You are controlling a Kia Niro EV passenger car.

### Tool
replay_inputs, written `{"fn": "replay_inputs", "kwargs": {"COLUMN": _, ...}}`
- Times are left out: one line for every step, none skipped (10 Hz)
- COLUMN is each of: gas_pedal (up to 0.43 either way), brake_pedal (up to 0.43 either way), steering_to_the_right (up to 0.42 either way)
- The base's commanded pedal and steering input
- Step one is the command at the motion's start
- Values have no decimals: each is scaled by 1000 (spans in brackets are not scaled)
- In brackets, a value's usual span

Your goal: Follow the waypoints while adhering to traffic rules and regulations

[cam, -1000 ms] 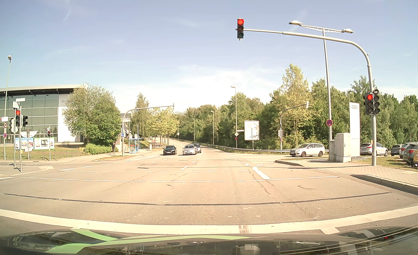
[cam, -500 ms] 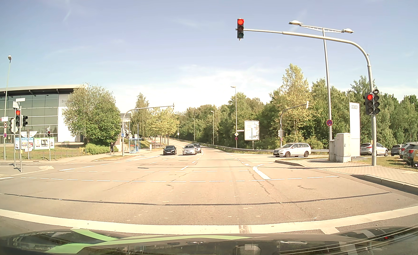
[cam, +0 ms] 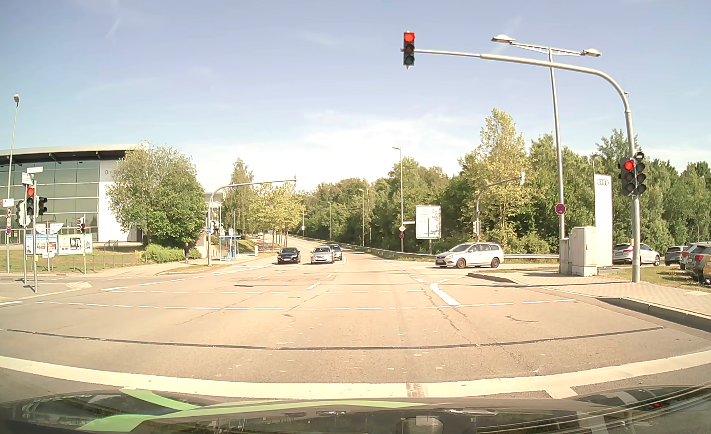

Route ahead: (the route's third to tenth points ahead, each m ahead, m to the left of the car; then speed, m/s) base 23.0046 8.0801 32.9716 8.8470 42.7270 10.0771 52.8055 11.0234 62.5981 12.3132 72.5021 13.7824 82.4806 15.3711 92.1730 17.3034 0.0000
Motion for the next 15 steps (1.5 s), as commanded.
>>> {"fn": "replay_inputs", "kwargs": {"gas_pedal": 0, "brake_pedal": 220, "steering_to_the_right": -5}}
{"fn": "replay_inputs", "kwargs": {"gas_pedal": 0, "brake_pedal": 220, "steering_to_the_right": -5}}
{"fn": "replay_inputs", "kwargs": {"gas_pedal": 0, "brake_pedal": 220, "steering_to_the_right": -5}}
{"fn": "replay_inputs", "kwargs": {"gas_pedal": 0, "brake_pedal": 220, "steering_to_the_right": -5}}
{"fn": "replay_inputs", "kwargs": {"gas_pedal": 0, "brake_pedal": 220, "steering_to_the_right": -5}}
{"fn": "replay_inputs", "kwargs": {"gas_pedal": 0, "brake_pedal": 226, "steering_to_the_right": -5}}
{"fn": "replay_inputs", "kwargs": {"gas_pedal": 0, "brake_pedal": 220, "steering_to_the_right": -5}}
{"fn": "replay_inputs", "kwargs": {"gas_pedal": 0, "brake_pedal": 220, "steering_to_the_right": -5}}
{"fn": "replay_inputs", "kwargs": {"gas_pedal": 0, "brake_pedal": 220, "steering_to_the_right": -5}}
{"fn": "replay_inputs", "kwargs": {"gas_pedal": 0, "brake_pedal": 220, "steering_to_the_right": -5}}
{"fn": "replay_inputs", "kwargs": {"gas_pedal": 0, "brake_pedal": 220, "steering_to_the_right": -5}}
{"fn": "replay_inputs", "kwargs": {"gas_pedal": 0, "brake_pedal": 220, "steering_to_the_right": -5}}
{"fn": "replay_inputs", "kwargs": {"gas_pedal": 0, "brake_pedal": 220, "steering_to_the_right": -5}}
{"fn": "replay_inputs", "kwargs": {"gas_pedal": 0, "brake_pedal": 220, "steering_to_the_right": -5}}
{"fn": "replay_inputs", "kwargs": {"gas_pedal": 0, "brake_pedal": 220, "steering_to_the_right": -5}}
